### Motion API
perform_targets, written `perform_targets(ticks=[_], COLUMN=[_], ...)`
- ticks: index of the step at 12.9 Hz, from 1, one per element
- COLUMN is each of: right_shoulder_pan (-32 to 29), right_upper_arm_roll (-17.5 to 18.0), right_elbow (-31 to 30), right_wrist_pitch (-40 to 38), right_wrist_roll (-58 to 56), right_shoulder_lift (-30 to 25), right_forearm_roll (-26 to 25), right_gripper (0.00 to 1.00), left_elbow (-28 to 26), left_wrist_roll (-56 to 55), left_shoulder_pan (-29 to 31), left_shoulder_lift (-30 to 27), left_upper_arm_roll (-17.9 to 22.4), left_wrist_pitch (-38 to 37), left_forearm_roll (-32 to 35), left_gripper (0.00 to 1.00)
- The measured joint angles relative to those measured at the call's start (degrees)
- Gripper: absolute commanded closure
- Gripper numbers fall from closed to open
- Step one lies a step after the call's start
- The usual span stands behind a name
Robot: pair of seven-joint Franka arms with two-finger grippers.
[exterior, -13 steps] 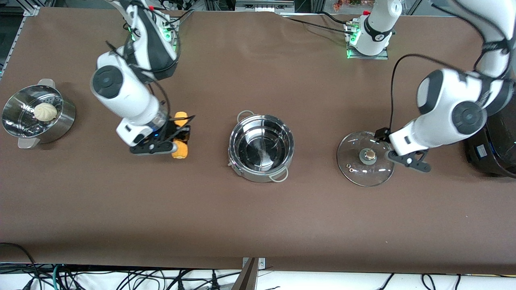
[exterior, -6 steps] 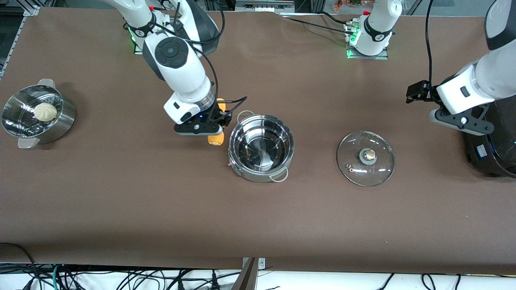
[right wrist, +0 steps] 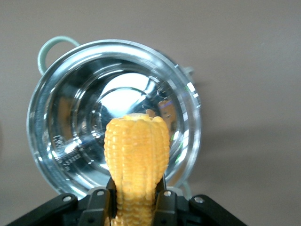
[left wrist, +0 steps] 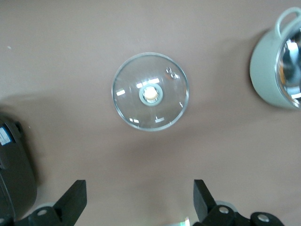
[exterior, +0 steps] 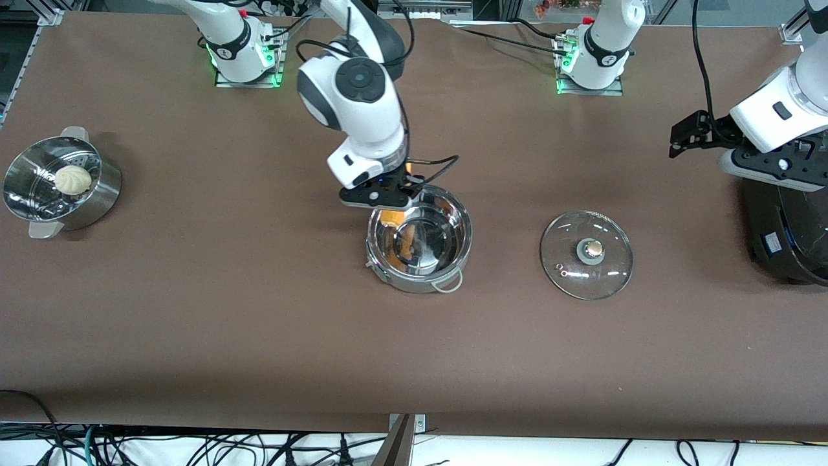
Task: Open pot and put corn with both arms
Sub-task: 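Carry the corn over the open pot with the right gripper, then lower the corn into the pot and open the right gripper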
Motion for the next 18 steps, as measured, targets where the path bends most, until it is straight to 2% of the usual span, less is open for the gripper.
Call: perform_targets(ticks=[2,4,6,10,18], right_shoulder_pan=[1.4,1.6,1.6,1.5,1.6], right_upper_arm_roll=[0.0,-0.2,-0.6,-0.8,-0.8], right_elbow=[2.0,3.5,5.8,9.3,9.7], right_wrist_pitch=[-0.1,-0.1,0.1,2.8,5.8], right_wrist_roll=[2.8,3.3,3.3,3.4,3.4], right_shoulder_lift=[2.3,4.2,6.8,11.5,14.1], right_forearm_roll=[-1.4,-1.8,-2.1,-2.5,-2.6], right_gripper=[0.69,0.69,0.69,0.69,0.66], left_elbow=[-4.5,-6.6,-6.9,-6.9,-6.9], left_wrist_roll=[-1.3,-2.3,-3.0,-5.7,-6.0], left_shoulder_pan=[-0.2,-1.0,-3.6,-5.0,-4.4], left_shoulder_lift=[-3.1,-4.9,-5.2,-5.2,-5.1], left_upper_arm_roll=[1.3,3.6,5.8,6.5,7.2], left_wrist_pitch=[2.3,3.0,3.3,3.7,2.6], left_forearm_roll=[0.0,0.0,0.0,0.1,0.2], left_gripper=[0.0,0.0,0.0,0.0,0.0])
